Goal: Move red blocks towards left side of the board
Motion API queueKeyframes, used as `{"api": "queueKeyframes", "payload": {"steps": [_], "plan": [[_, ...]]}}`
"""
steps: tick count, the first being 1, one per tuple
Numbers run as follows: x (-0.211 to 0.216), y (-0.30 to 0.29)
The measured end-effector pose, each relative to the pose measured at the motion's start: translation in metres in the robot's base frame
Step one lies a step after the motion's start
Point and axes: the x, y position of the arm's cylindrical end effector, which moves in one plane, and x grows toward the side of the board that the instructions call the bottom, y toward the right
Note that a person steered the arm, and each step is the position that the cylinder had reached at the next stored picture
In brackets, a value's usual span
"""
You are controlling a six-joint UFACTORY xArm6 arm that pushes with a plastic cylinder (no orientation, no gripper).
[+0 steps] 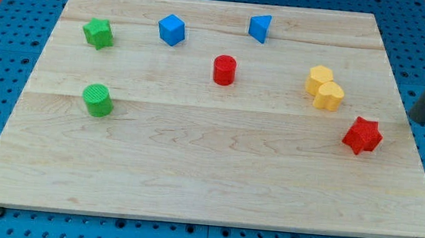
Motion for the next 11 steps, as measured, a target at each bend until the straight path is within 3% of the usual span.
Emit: {"api": "queueKeyframes", "payload": {"steps": [1, 2, 4, 6, 11], "plan": [[0.027, -0.003], [0.048, -0.044], [0.041, -0.213], [0.014, -0.216], [0.006, -0.216]]}}
